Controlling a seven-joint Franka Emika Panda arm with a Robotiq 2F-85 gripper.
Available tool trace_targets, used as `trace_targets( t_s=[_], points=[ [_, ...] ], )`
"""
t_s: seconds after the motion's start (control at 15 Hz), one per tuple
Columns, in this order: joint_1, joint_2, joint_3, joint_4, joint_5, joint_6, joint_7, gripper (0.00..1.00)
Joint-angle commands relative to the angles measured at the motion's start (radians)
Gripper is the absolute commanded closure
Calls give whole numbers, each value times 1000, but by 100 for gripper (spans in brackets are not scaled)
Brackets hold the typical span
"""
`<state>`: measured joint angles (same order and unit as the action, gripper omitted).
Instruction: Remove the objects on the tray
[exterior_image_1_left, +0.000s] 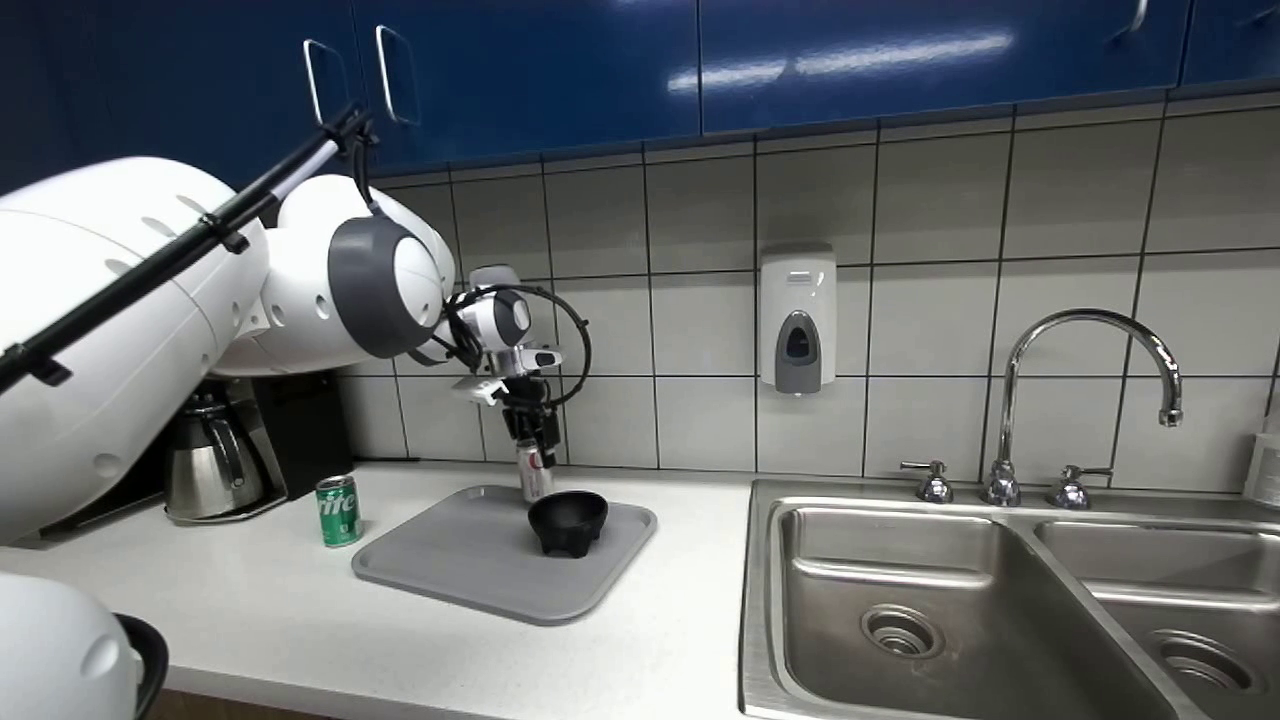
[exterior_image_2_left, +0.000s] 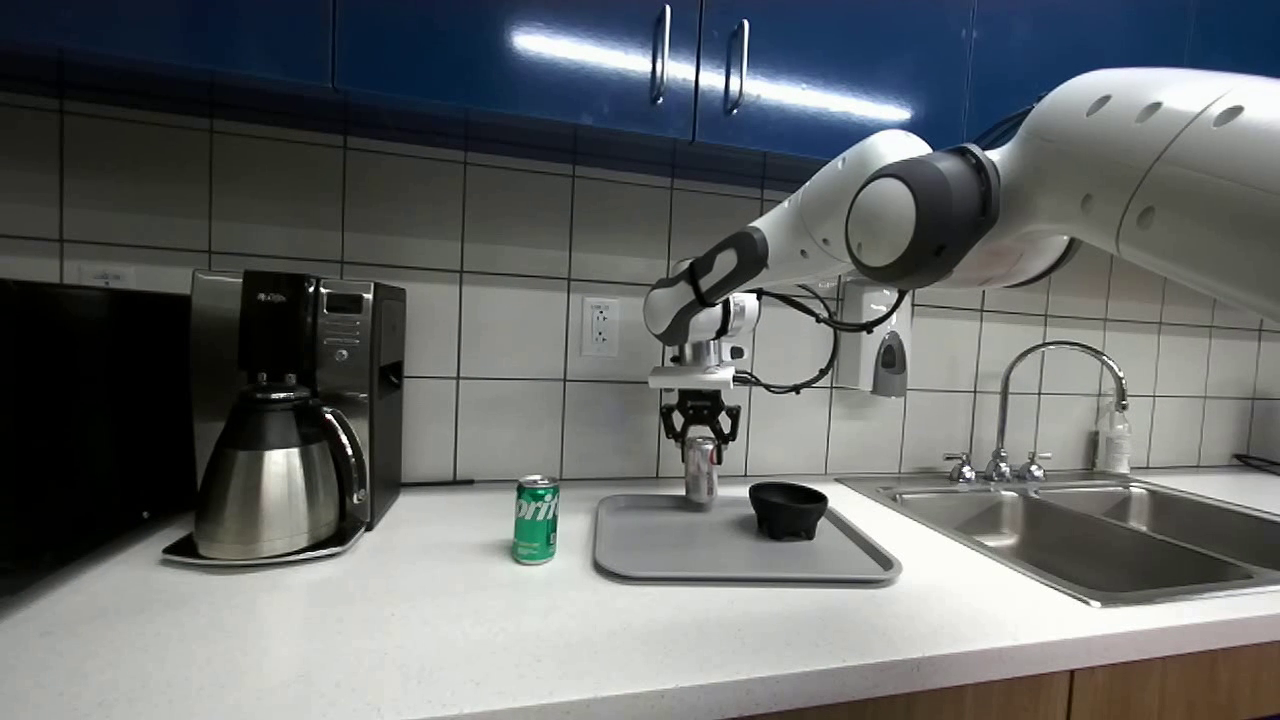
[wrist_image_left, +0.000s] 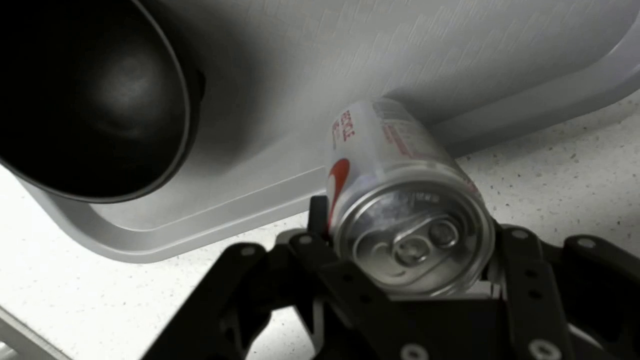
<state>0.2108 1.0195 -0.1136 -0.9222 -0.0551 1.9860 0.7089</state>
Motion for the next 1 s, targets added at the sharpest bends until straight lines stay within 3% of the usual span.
trace_targets(
  t_s=[0.0,0.93],
  points=[
    [-21,-20,13,10,11,-5,-2,62],
    [-48,2,3,77,6,-17,-2,62]
  ],
)
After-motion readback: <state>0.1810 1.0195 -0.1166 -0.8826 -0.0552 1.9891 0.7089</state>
